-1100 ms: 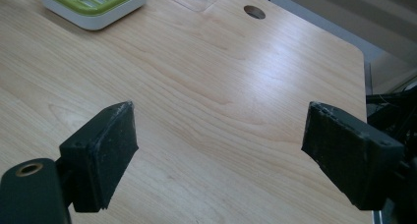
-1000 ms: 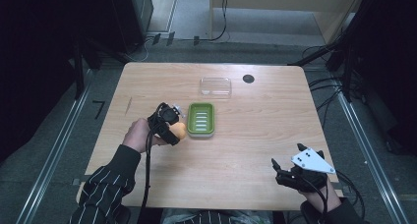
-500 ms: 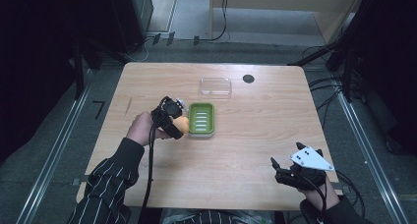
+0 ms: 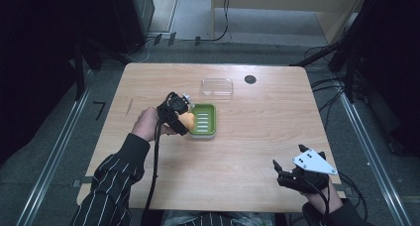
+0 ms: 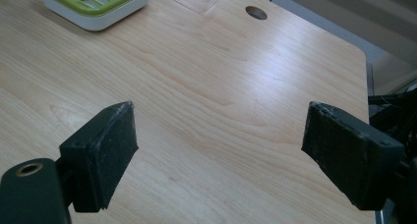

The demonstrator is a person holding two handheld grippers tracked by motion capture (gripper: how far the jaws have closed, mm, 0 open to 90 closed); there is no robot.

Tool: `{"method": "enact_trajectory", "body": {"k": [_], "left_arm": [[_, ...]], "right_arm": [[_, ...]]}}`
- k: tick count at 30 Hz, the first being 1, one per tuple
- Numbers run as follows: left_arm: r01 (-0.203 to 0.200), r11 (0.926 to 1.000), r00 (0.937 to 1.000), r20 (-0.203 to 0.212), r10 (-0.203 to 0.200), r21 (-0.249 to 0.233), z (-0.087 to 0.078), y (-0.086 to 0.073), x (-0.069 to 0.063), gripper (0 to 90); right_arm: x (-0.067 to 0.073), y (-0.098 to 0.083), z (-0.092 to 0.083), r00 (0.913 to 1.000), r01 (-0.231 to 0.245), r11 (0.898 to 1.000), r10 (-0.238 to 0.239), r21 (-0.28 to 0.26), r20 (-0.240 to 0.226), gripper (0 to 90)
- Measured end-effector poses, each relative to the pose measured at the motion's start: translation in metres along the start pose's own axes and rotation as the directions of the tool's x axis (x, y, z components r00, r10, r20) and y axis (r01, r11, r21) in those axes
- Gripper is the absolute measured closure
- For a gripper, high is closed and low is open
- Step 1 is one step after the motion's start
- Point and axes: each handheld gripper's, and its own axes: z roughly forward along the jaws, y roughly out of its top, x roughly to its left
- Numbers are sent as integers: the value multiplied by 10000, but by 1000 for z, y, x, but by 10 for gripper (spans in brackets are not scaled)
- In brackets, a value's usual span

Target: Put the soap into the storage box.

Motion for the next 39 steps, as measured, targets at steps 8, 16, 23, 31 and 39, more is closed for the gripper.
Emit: {"method": "enact_trajectory", "body": {"k": [8, 16, 23, 31, 39], "left_arm": [[-238, 9995, 9997, 46, 239, -188, -3, 10, -1, 394], [-384, 9990, 9992, 56, 386, -245, -6, 17, 1, 394], [-477, 9984, 9988, 96, 480, -296, -3, 24, 1, 394], [-567, 9978, 9984, 64, 570, -345, 0, 32, 2, 394], [-656, 9974, 9976, 189, 662, -312, 5, 38, 4, 394]], "right_arm": [[-1, -1, 0, 10000, 9, 10000, -9, 27, -3, 137], [0, 0, 0, 10000, 45, 10000, -45, -2, -15, 137], [0, -1, -1, 10000, 43, 10000, -43, 56, 16, 137], [-2, -4, -4, 10000, -13, 10000, 13, 90, 93, 137], [-1, -5, -7, 9997, -48, 9999, 45, 101, 224, 137]]}}
